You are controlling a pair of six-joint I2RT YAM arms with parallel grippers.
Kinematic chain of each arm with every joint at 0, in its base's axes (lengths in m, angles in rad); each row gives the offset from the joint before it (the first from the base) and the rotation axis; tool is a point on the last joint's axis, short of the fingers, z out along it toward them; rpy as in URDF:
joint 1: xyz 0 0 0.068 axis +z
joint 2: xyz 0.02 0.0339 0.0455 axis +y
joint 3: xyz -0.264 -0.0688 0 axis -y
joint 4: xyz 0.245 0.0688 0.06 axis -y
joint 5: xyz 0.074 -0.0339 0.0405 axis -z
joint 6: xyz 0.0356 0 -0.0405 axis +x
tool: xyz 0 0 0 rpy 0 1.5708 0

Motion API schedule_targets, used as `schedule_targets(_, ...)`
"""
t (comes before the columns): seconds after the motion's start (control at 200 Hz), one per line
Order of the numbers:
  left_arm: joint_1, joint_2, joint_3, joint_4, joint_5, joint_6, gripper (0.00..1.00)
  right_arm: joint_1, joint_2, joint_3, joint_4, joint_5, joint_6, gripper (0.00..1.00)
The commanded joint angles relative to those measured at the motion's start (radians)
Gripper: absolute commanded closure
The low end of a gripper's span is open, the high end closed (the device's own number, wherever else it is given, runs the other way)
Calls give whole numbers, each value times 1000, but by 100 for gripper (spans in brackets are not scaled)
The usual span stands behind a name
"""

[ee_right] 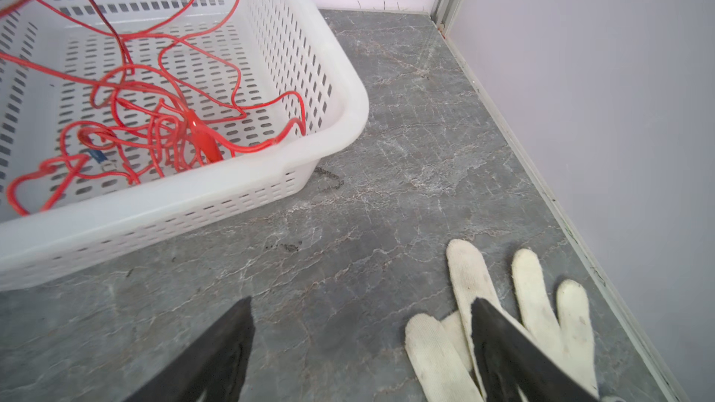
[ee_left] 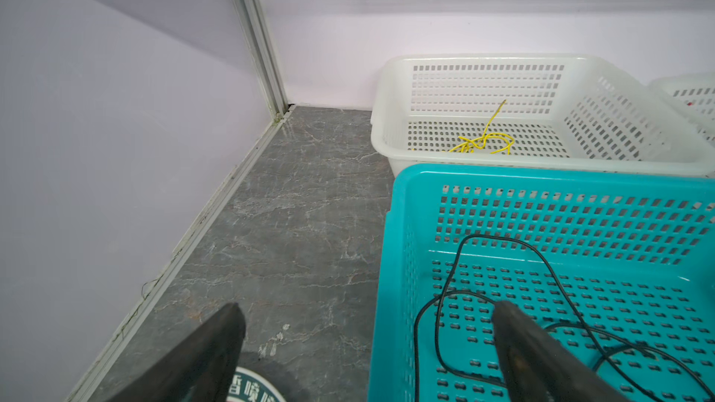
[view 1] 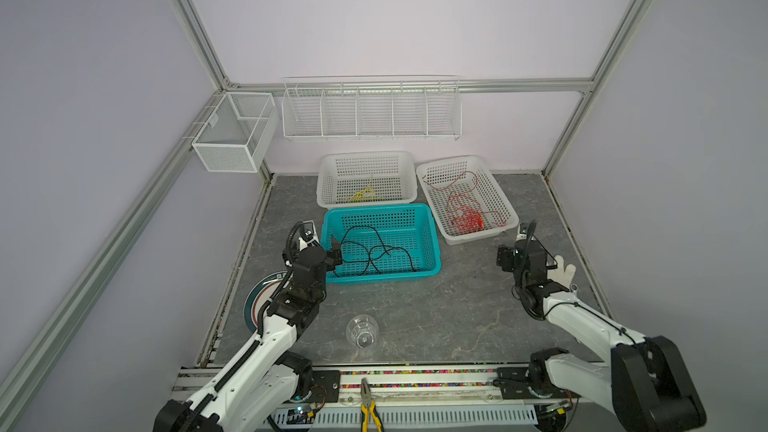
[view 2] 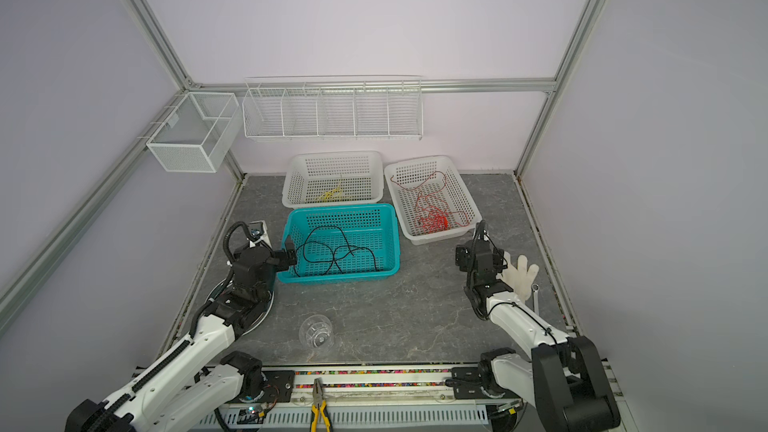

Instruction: Untangle the cables

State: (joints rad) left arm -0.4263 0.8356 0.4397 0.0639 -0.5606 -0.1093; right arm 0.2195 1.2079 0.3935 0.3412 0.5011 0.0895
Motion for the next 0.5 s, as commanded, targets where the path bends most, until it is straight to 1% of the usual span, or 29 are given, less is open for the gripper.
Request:
schedule_targets(0.0,4,-22,-22,77,-51,27,1,-9,104,-29,326,-80,-86,11)
schedule_targets(0.025,4,-20,-22,71,-62,32,1,-9,128,-16,330,-99,-96,11)
schedule_targets(0.065,4,-17,-24,66,-82,39,1,-8,146,36,236,-144,-115,11)
schedule_targets(0.085,4,-15,-28,66,-92,42,1,-9,163,47,243,-166,-138,11)
schedule_targets(0.125,4,-14,-37,76,-103,49,1,-8,183,57,250,-173,-170,11)
schedule_targets(0.14,4,-13,-41,82,-105,50,1,-34,186,61,248,-177,-180,11)
schedule_targets(0.215,3,-14,-72,135,-110,56,1,-59,192,36,335,-171,-201,11)
schedule_targets(0.345,6,-20,-102,191,-108,55,1,-141,200,-16,440,-222,-135,11)
schedule_targets(0.41,8,-16,-119,232,-112,81,1,-180,271,-47,552,-240,-95,11)
schedule_targets(0.46,11,-9,-136,277,-117,108,1,-191,344,-43,629,-256,-101,11)
schedule_targets(0.495,14,-3,-146,308,-118,130,1,-189,342,-32,597,-274,-112,11)
